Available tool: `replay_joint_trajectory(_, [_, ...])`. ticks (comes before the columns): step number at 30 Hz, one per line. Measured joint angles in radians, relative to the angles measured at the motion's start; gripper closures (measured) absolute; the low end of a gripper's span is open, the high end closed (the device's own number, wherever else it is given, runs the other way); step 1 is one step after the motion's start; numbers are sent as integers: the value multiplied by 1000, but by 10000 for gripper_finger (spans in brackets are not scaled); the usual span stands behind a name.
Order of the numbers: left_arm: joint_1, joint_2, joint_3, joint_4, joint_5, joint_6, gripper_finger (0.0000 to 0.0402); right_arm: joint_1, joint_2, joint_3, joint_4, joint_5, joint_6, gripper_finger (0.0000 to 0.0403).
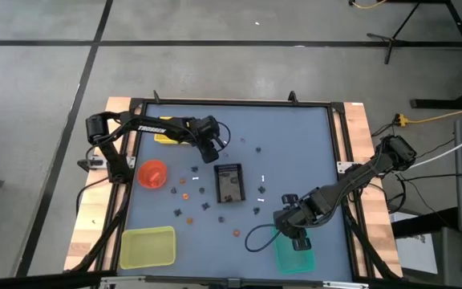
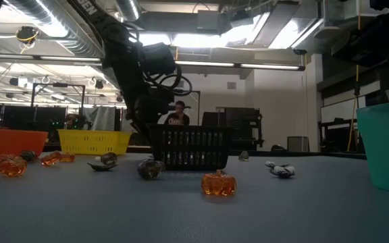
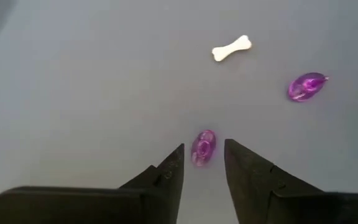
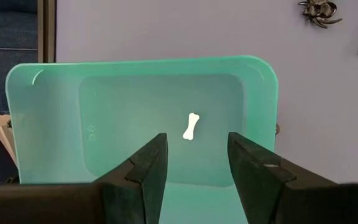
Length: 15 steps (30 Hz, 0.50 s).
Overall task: Sort Halloween decoration
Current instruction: Put the violet witch hat toy into the top yellow bin
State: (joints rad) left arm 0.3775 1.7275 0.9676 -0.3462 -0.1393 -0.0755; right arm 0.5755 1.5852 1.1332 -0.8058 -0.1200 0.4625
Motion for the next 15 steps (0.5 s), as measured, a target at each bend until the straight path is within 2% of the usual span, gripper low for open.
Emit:
replay_joint_trajectory(5, [0,0,0,2,-1,0,287,0,0,0,0,0,0,237])
replay_joint_trajectory(15, [0,0,0,2,-1,34,294,0,0,0,0,0,0,237])
